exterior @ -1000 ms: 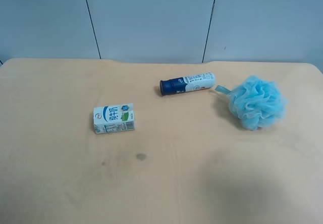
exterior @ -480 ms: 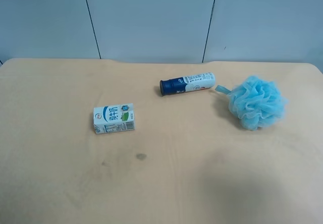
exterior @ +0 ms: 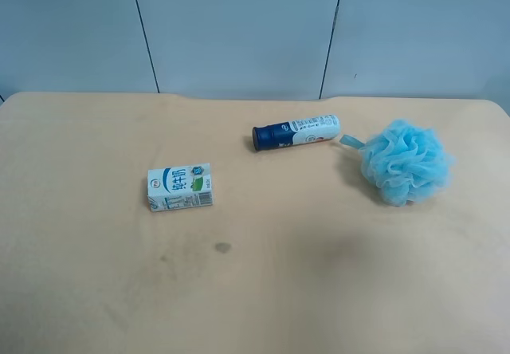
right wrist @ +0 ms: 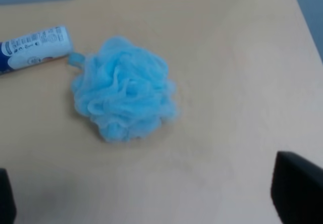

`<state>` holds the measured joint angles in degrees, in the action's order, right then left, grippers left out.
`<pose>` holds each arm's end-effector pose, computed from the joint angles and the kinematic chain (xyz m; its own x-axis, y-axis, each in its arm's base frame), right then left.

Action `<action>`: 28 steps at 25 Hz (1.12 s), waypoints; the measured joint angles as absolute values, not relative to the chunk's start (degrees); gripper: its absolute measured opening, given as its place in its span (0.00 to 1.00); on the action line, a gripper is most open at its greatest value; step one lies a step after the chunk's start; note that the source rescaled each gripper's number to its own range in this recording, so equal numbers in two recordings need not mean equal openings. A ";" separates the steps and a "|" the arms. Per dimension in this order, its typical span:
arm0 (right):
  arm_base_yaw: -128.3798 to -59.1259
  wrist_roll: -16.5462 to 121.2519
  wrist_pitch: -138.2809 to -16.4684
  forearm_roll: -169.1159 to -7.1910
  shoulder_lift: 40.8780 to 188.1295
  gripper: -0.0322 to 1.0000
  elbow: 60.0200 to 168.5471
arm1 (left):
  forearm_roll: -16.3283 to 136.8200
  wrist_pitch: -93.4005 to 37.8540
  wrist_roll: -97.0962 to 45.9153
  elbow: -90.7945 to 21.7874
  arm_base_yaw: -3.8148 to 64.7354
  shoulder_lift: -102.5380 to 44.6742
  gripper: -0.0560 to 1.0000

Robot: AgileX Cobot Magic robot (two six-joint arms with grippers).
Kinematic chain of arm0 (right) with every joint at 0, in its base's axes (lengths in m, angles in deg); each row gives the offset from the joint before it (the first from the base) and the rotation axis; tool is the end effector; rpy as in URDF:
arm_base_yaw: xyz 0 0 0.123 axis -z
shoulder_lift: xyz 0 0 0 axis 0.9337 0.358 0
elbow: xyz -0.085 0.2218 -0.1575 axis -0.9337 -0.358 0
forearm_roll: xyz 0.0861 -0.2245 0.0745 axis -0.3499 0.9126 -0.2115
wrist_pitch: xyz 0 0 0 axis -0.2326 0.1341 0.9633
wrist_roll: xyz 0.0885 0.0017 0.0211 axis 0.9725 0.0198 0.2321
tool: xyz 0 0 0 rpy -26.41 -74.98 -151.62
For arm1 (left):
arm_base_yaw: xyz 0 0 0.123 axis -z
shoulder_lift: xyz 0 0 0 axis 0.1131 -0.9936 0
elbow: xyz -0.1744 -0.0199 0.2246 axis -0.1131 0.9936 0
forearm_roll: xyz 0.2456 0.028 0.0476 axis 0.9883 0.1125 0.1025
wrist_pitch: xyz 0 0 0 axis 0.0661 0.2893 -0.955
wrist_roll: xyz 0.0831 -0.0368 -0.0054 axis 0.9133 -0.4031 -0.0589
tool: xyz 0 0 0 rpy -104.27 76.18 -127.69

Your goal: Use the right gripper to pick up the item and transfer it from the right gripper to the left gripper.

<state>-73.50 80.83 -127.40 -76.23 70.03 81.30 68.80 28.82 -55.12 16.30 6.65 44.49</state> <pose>0.0661 -0.0002 0.3595 -0.5818 0.0164 -0.8132 0.0071 0.9999 0.0151 -0.0059 -0.0068 0.2786 -0.4403 0.0376 -0.8970 0.0861 0.9963 -0.0005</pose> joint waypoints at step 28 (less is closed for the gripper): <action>-73.50 80.39 -99.79 -74.05 114.34 1.00 82.87 | 68.80 28.82 -55.12 16.30 6.65 44.49 1.00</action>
